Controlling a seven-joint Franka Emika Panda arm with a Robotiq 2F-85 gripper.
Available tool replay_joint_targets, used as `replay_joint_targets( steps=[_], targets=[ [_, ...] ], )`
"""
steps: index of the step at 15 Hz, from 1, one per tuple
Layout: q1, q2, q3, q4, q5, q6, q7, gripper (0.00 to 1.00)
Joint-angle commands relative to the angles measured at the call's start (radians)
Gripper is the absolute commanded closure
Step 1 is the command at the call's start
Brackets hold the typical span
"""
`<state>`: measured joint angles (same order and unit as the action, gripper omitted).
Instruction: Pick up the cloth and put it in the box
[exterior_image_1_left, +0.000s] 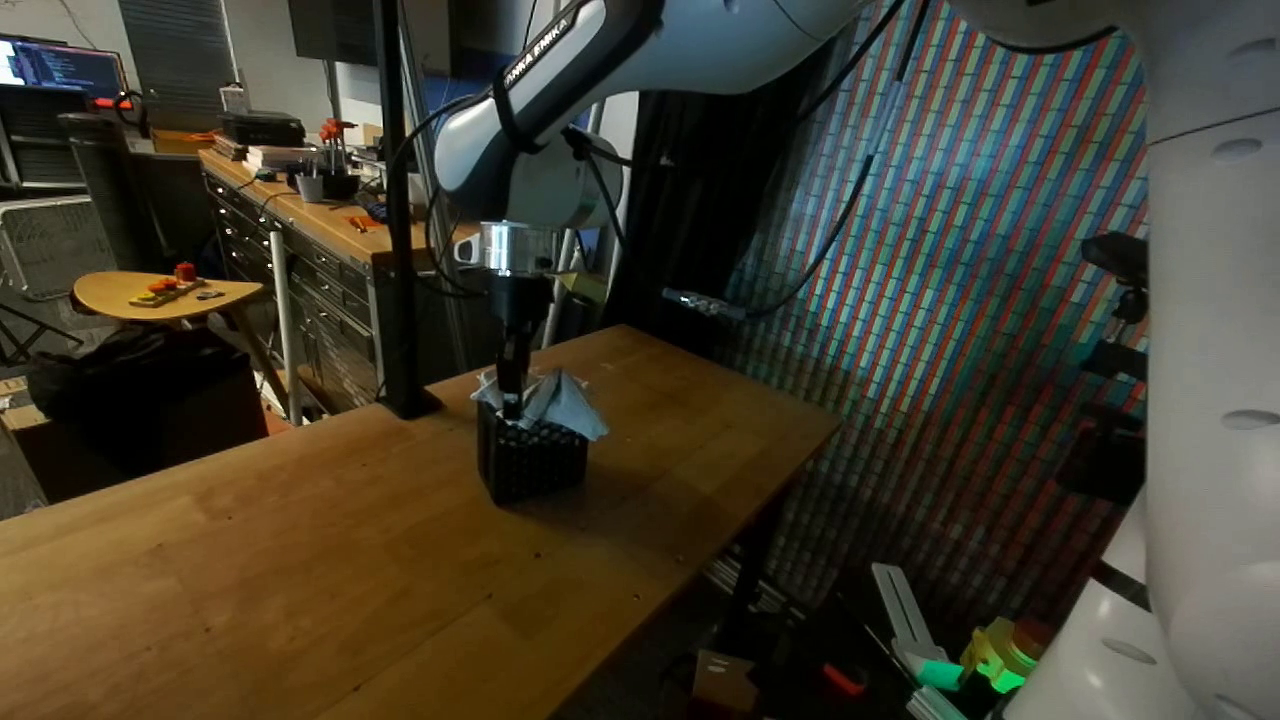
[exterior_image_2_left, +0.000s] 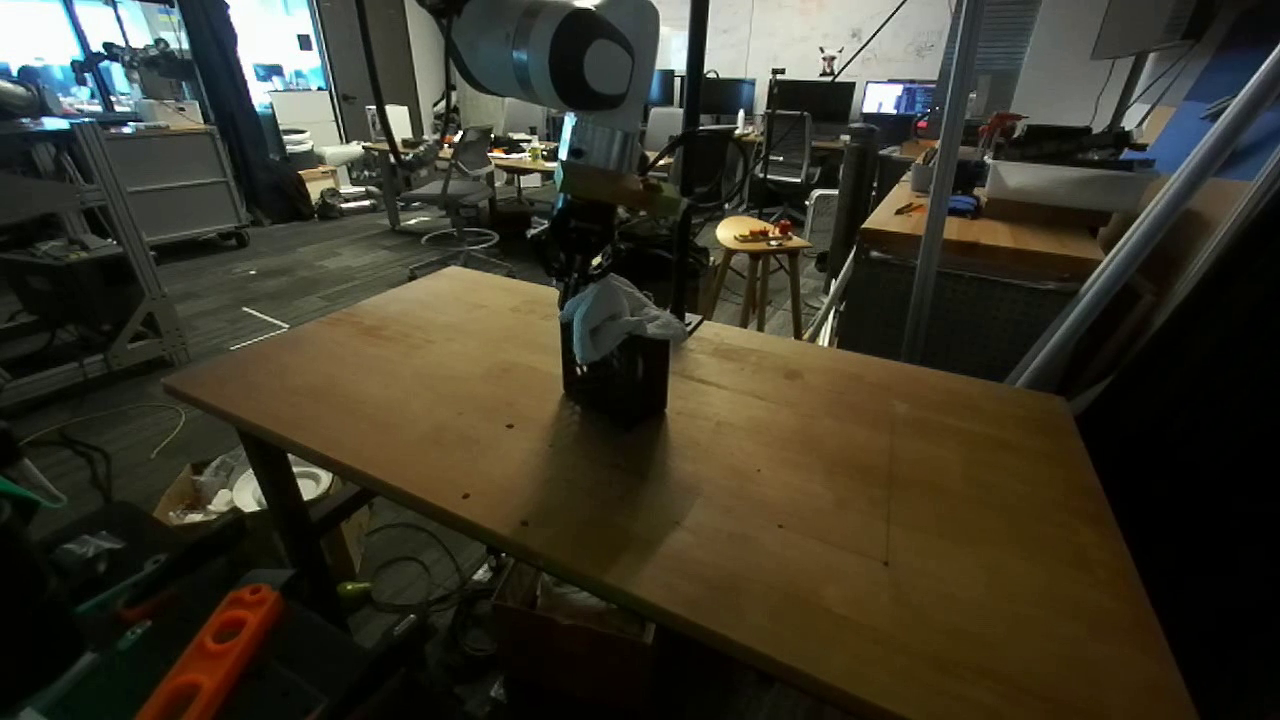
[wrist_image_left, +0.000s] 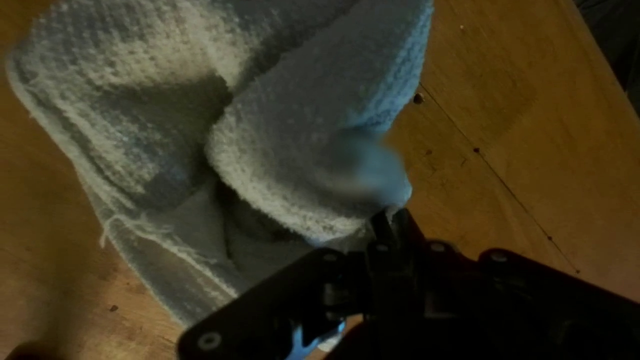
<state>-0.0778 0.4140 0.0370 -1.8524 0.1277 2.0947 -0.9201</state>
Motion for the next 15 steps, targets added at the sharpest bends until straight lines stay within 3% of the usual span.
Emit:
replay_joint_targets(
  steps=[1, 15],
  targets=[
    [-0.009, 0.023, 0.004, 0.056, -0.028, -0.027, 0.022, 0.91],
    [-0.026, 0.063, -0.006, 0.131, -0.066, -0.055, 0.064, 0.91]
  ],
)
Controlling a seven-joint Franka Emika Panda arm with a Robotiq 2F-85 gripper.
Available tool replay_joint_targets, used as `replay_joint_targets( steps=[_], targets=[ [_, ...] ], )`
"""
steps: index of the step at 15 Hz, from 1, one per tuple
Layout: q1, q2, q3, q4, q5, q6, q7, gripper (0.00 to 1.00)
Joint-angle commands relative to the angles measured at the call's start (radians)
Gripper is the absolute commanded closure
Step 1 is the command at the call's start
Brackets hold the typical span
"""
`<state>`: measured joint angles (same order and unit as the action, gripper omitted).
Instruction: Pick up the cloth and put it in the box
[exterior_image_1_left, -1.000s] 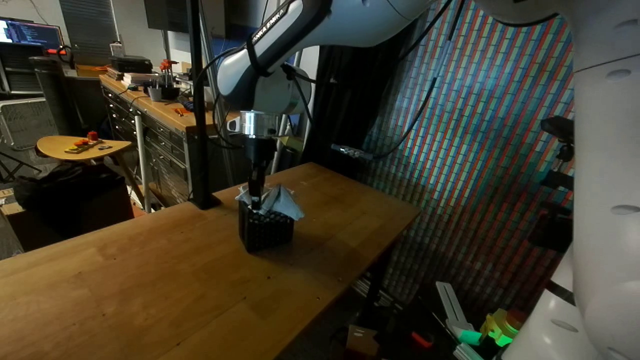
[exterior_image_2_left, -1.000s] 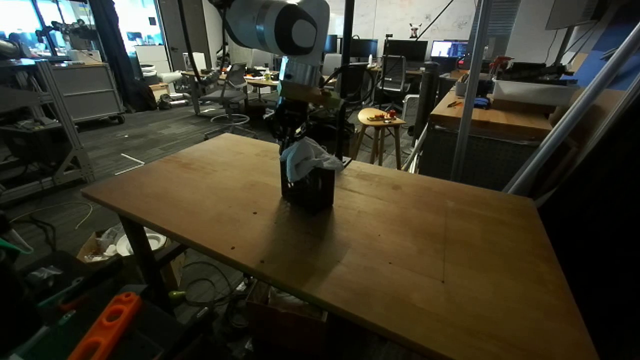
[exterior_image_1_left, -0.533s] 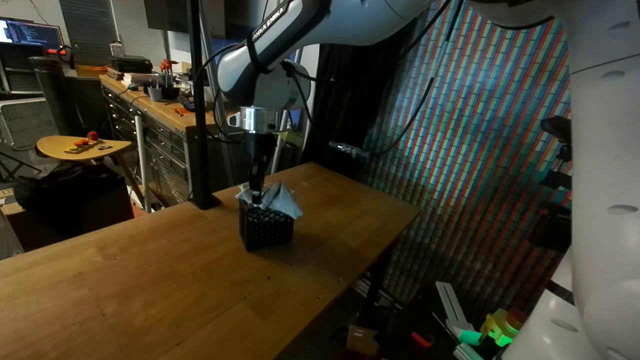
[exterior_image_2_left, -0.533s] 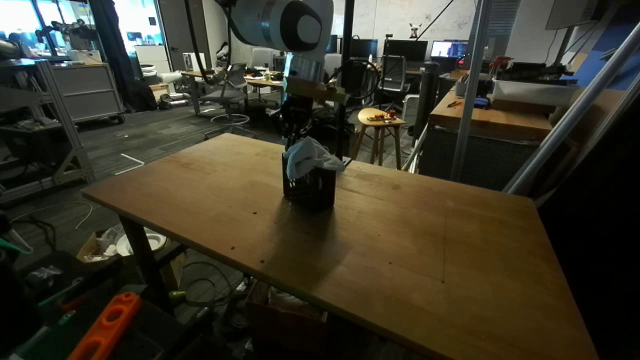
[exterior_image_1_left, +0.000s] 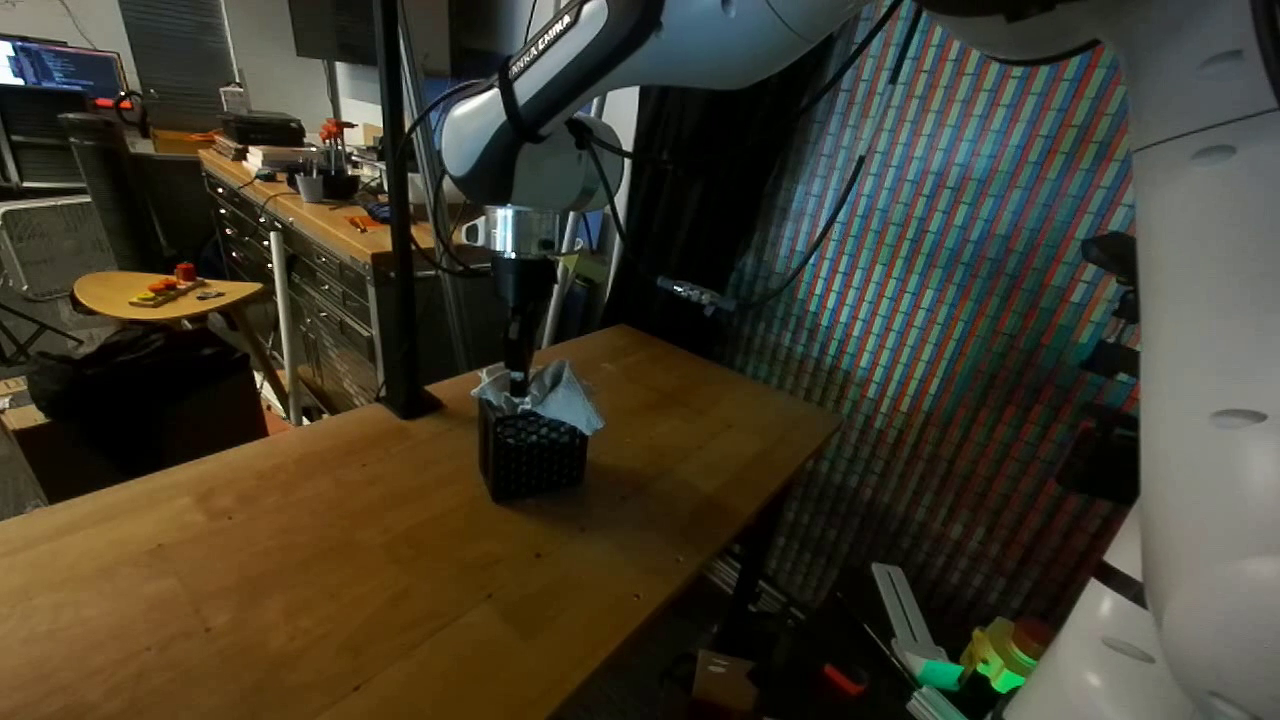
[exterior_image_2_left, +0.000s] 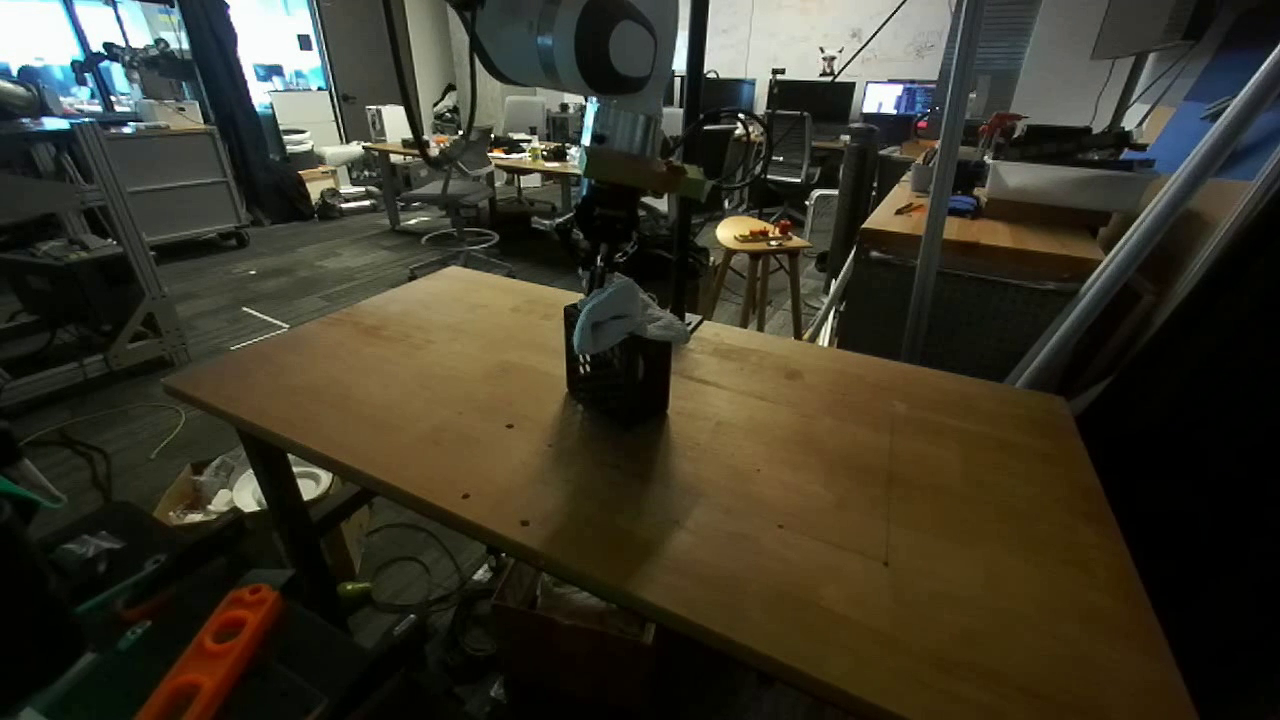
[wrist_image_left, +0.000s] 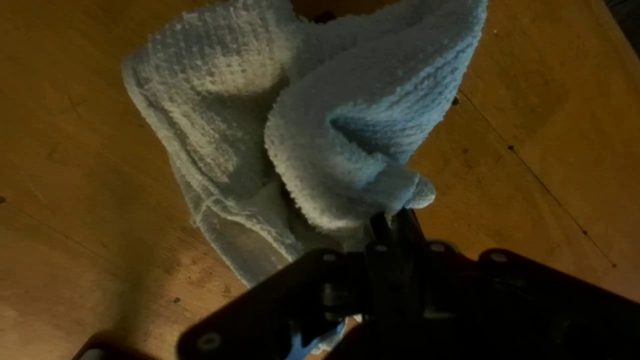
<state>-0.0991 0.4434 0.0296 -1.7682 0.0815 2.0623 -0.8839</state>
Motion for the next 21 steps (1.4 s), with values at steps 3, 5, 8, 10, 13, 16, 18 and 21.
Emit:
replay_joint_targets(
  steps=[3, 5, 8, 10, 13, 16, 18, 21],
  targets=[
    [0.001, 0.070, -0.006, 0.064, -0.037, -0.014, 0.065, 0.93],
    [0.008, 0.095, -0.021, 0.084, -0.061, -0.011, 0.144, 0.93],
    [0.012, 0.130, -0.042, 0.117, -0.087, -0.022, 0.312, 0.91],
    [0.020, 0.148, -0.048, 0.131, -0.105, -0.033, 0.432, 0.91],
    [0.038, 0.176, -0.043, 0.143, -0.096, -0.066, 0.613, 0.93],
    [0.049, 0.200, -0.026, 0.153, -0.062, -0.095, 0.724, 0.91],
    [0.050, 0.204, -0.016, 0.149, -0.035, -0.098, 0.767, 0.91],
    [0.049, 0.190, -0.012, 0.114, -0.005, -0.080, 0.813, 0.92]
  ],
)
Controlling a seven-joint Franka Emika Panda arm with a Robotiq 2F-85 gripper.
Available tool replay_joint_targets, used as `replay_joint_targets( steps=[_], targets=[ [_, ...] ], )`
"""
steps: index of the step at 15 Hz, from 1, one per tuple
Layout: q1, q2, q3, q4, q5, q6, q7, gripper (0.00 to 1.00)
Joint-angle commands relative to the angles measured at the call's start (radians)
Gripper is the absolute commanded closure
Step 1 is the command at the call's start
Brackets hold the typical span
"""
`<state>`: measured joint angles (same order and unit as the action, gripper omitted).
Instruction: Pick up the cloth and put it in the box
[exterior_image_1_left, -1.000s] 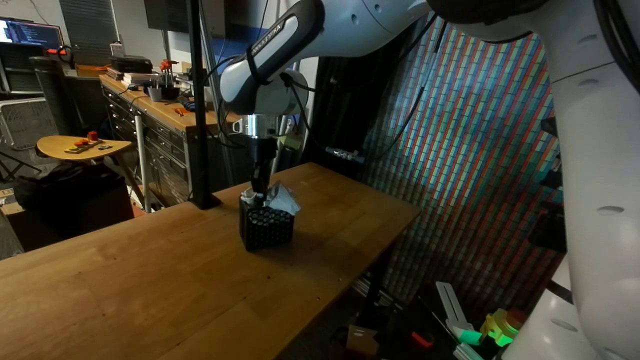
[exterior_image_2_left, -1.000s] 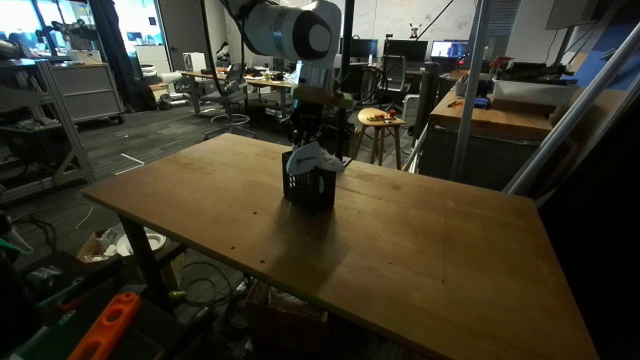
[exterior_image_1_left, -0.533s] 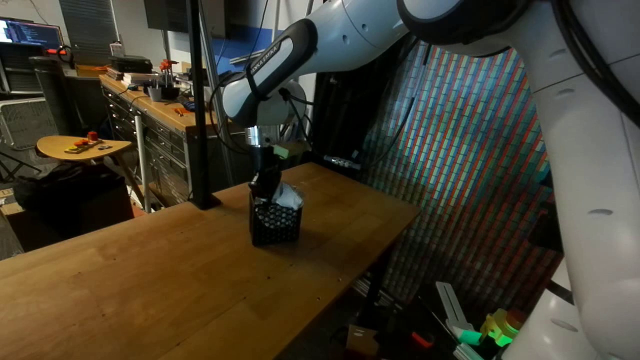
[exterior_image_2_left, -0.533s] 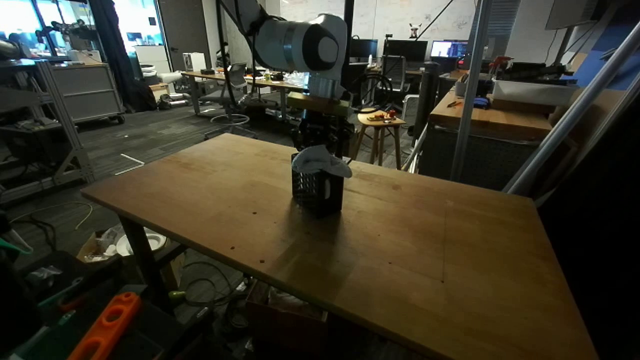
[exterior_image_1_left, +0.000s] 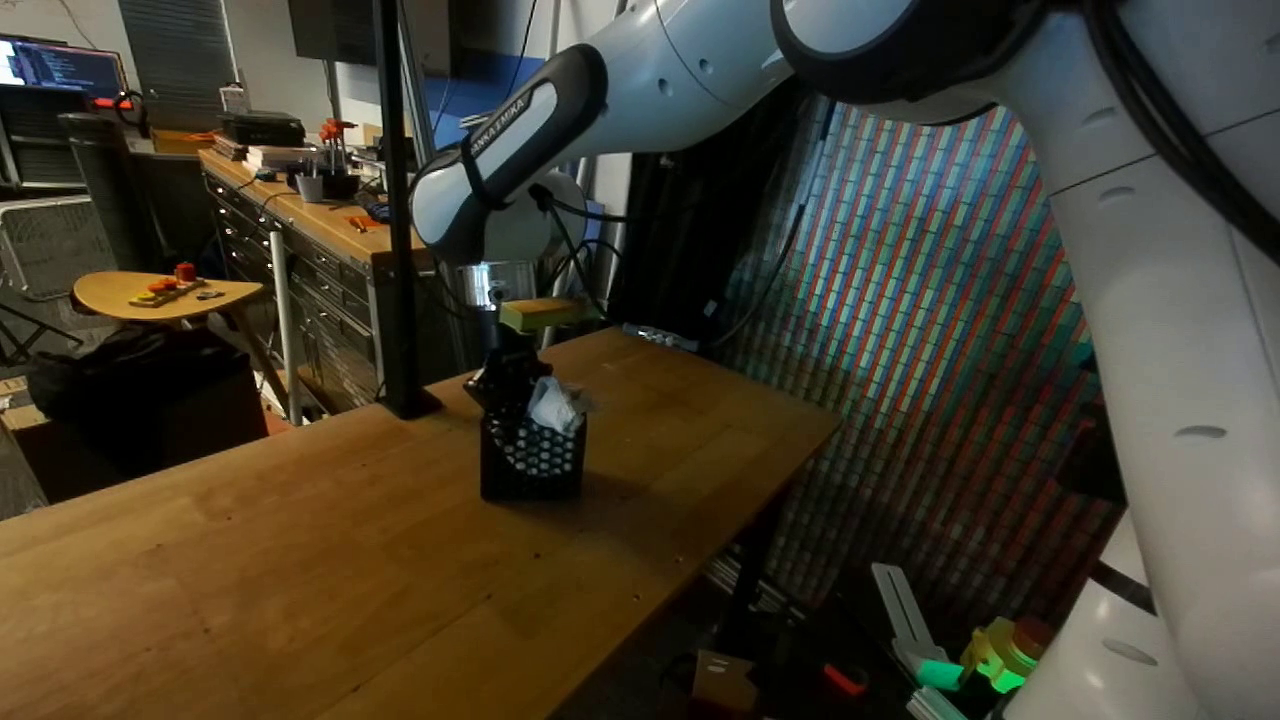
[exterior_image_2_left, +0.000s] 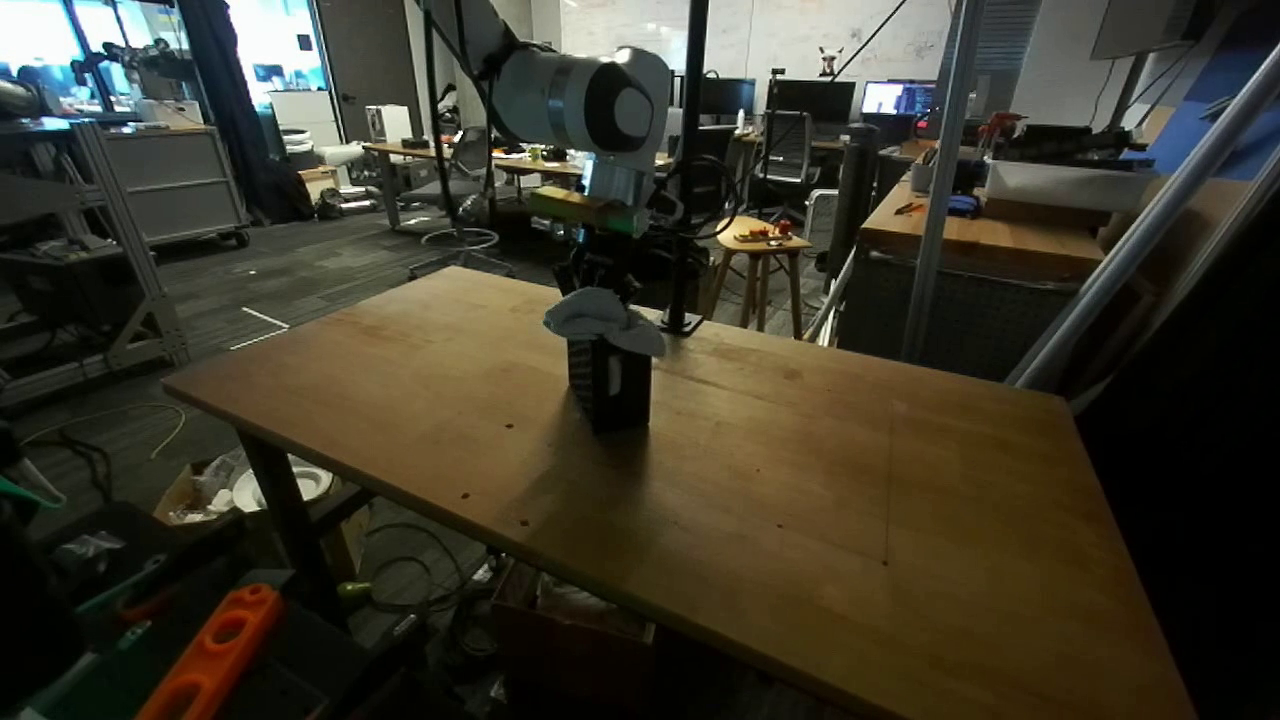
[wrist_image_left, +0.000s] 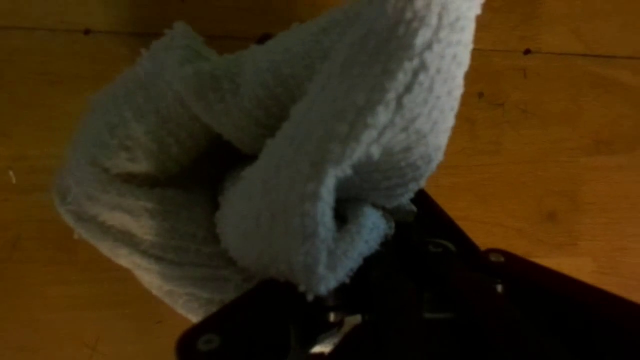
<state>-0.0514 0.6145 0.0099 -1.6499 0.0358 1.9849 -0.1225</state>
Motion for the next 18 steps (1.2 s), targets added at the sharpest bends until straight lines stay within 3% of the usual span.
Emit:
replay_joint_targets(
  steps=[1, 18],
  targets=[
    [-0.001, 0.007, 0.008, -0.018, 0.051, 0.003, 0.060, 0.91],
    [0.013, -0.304, -0.022, -0.147, -0.025, -0.053, 0.095, 0.90]
  ],
)
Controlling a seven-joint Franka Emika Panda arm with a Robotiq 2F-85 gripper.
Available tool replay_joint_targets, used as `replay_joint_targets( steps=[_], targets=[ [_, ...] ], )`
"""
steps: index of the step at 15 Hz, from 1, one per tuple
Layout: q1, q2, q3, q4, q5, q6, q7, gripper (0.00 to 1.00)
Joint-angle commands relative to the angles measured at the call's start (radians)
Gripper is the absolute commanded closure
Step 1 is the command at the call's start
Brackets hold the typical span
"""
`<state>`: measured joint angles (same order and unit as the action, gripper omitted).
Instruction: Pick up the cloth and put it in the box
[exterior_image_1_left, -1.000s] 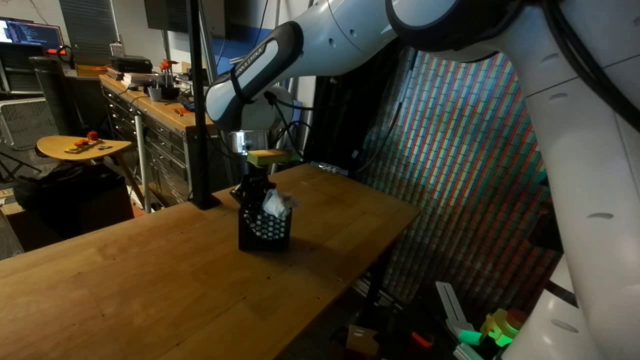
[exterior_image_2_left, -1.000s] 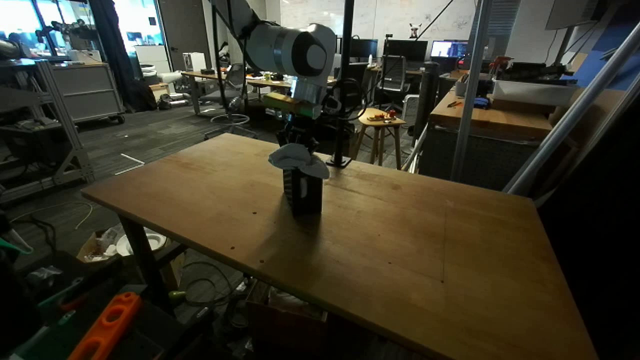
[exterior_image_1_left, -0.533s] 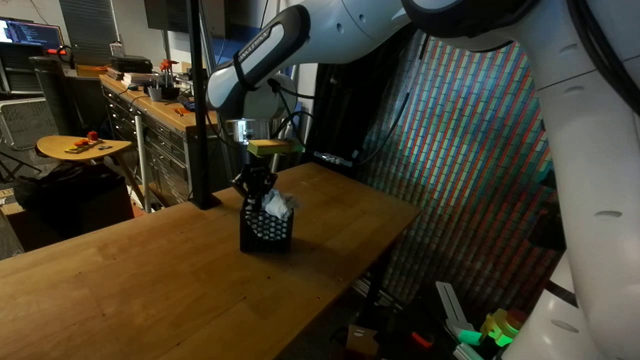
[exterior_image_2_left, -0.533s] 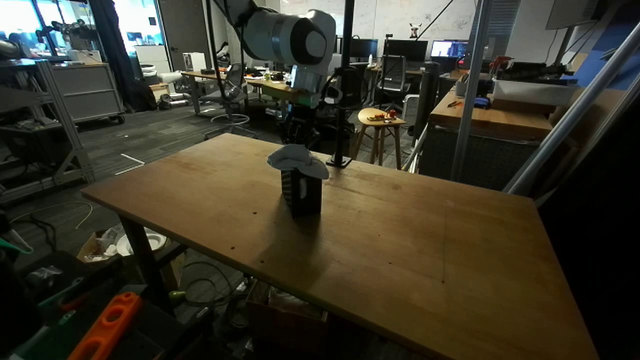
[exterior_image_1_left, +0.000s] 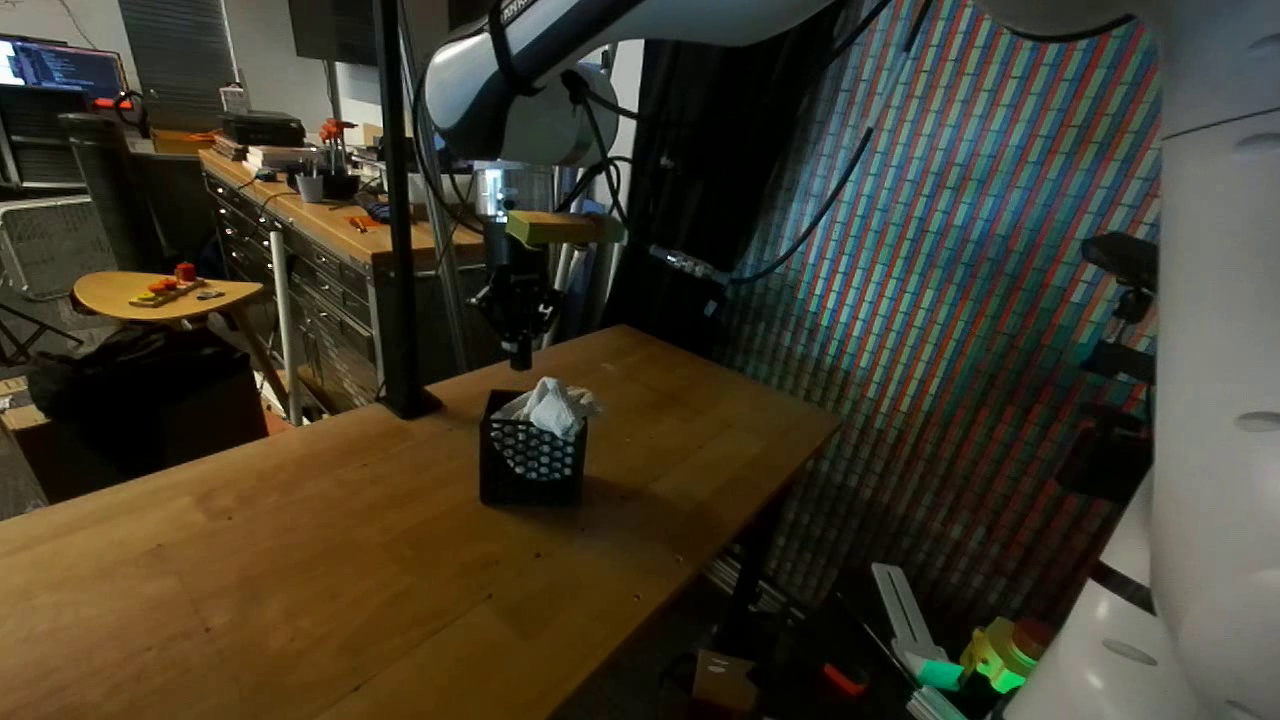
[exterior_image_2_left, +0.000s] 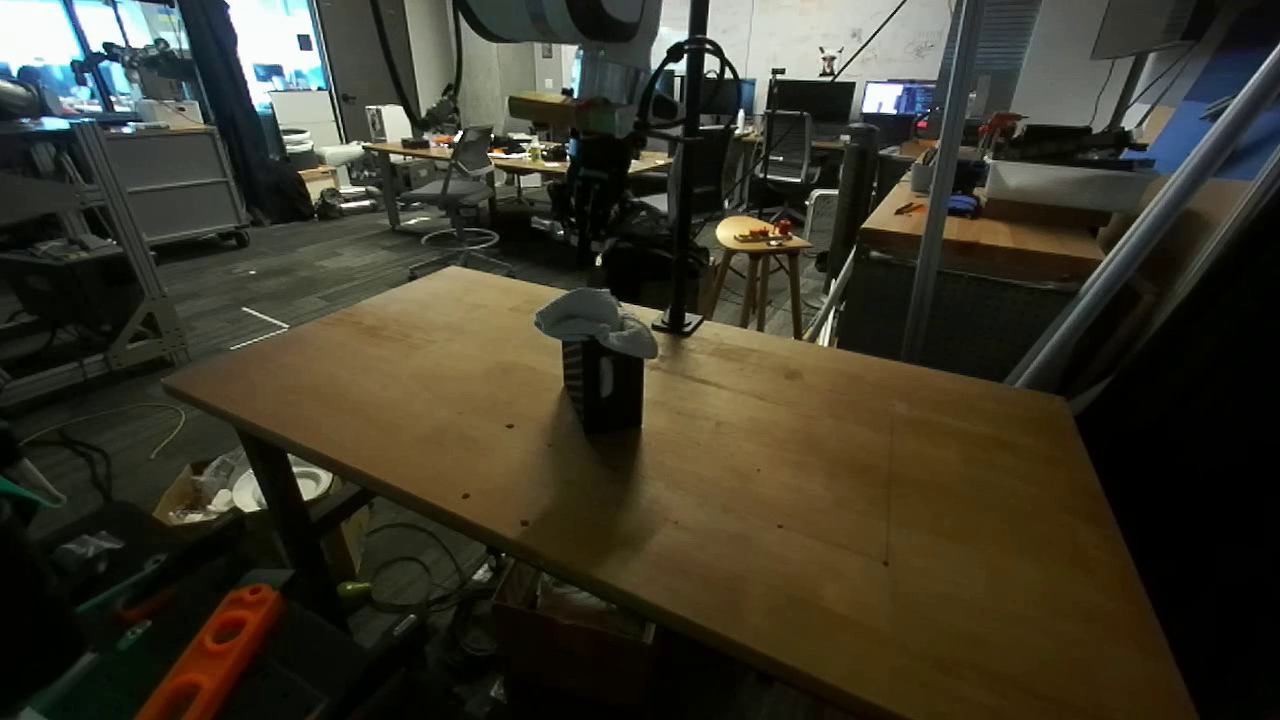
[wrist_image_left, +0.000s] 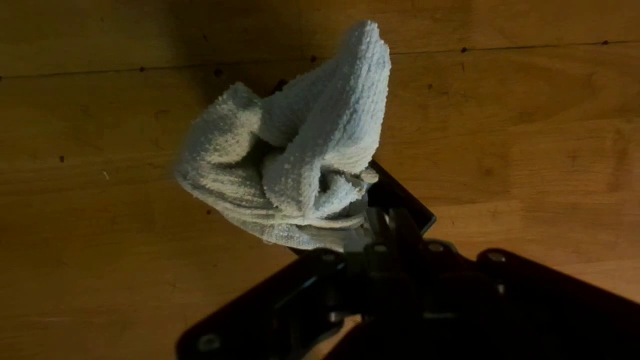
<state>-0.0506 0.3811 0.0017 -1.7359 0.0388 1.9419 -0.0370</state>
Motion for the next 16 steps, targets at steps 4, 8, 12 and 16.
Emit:
replay_joint_targets(
  steps=[4, 8, 12, 16],
  targets=[
    [0.010, -0.118, -0.015, -0.136, -0.051, -0.008, 0.002, 0.56],
    [0.006, -0.144, -0.014, -0.211, -0.042, 0.005, -0.003, 0.27],
    [0.006, -0.155, -0.013, -0.264, -0.034, 0.022, -0.005, 0.13],
    [0.006, -0.159, -0.011, -0.300, -0.026, 0.043, -0.006, 0.19]
  ],
)
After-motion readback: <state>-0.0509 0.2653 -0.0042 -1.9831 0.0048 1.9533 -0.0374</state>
